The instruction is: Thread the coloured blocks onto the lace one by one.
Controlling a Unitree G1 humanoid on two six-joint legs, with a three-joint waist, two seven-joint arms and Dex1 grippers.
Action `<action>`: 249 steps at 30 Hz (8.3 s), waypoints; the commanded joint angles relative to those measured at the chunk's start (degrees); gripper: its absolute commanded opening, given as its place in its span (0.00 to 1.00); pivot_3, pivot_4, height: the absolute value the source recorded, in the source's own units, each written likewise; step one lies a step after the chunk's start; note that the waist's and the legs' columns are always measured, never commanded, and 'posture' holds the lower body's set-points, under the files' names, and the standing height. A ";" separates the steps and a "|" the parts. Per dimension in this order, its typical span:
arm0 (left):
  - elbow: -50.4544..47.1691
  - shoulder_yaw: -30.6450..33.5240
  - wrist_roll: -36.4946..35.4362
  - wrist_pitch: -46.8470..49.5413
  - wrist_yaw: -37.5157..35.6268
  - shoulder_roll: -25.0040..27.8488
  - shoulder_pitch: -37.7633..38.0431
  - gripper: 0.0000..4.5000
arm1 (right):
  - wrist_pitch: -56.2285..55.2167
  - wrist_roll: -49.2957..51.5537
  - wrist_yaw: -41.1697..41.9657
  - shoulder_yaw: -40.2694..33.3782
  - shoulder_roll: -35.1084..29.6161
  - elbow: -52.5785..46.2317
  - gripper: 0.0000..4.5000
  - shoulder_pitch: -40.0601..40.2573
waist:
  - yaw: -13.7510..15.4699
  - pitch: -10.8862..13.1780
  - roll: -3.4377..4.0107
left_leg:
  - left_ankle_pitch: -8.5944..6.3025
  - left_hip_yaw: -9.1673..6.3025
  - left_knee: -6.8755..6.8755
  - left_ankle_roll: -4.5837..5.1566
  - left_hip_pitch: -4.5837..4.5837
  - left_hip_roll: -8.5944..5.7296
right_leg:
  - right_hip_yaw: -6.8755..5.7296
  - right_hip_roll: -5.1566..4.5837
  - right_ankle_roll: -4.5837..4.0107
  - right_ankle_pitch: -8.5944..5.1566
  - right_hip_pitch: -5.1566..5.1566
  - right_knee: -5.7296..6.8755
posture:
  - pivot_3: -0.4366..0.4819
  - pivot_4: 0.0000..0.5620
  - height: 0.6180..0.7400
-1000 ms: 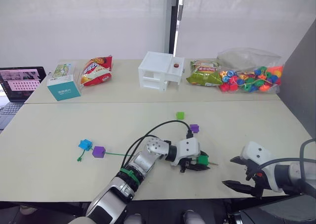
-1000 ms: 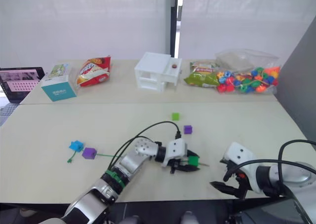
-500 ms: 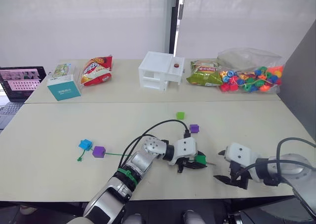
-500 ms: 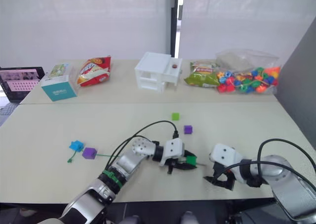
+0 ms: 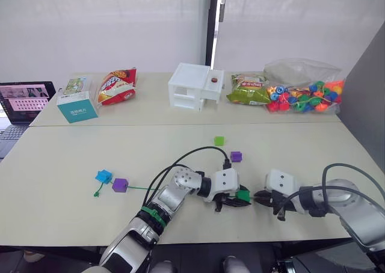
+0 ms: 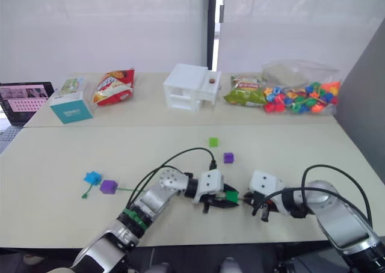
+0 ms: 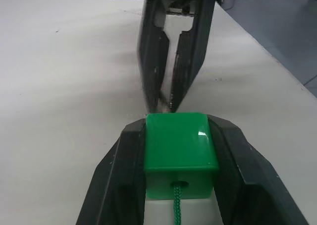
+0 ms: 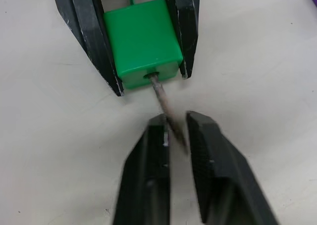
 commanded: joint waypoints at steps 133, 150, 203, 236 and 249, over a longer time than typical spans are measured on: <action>-16.10 7.97 -9.75 3.91 -1.60 15.27 14.71 0.00 | -7.31 0.49 -30.63 -17.47 41.87 -11.51 0.99 22.15 | -1.13 -0.09 0.19 | -0.01 0.04 -0.16 -0.01 0.10 0.20 | -0.02 0.16 -0.16 0.09 -0.17 0.22 | 0.48 0.27 1.00; -21.95 7.75 -9.13 6.52 1.33 16.01 17.83 0.00 | -6.91 -2.04 -35.94 -10.21 41.92 11.51 0.99 -2.80 | -1.24 -0.10 0.20 | -0.02 0.04 -0.22 0.01 0.10 0.20 | 0.00 0.16 -0.19 0.11 -0.19 0.16 | 0.48 0.27 1.00; -13.96 6.93 -7.53 1.34 0.85 11.23 14.76 0.00 | 13.38 10.80 -42.18 -13.38 42.08 -21.50 0.72 19.12 | -1.14 -0.11 0.23 | -0.02 0.05 -0.20 0.02 0.07 0.19 | 0.01 0.15 -0.19 0.11 -0.14 0.03 | 0.48 0.27 1.00; -17.96 6.51 -7.81 5.38 0.37 12.75 17.40 0.00 | -16.10 -8.16 19.48 16.80 -4.76 9.63 1.00 -26.47 | -1.23 -0.08 0.21 | -0.06 0.12 -0.17 0.08 0.01 0.20 | -0.06 0.11 -0.15 0.10 -0.18 -0.08 | 0.48 0.27 1.00; -19.21 6.84 -8.07 5.35 1.28 12.74 17.66 0.00 | -16.12 -12.69 19.89 15.76 0.48 14.65 0.30 -24.52 | -1.16 -0.08 0.21 | -0.05 0.12 -0.17 0.06 0.01 0.20 | -0.05 0.10 -0.17 0.11 -0.18 -0.07 | 0.48 0.27 1.00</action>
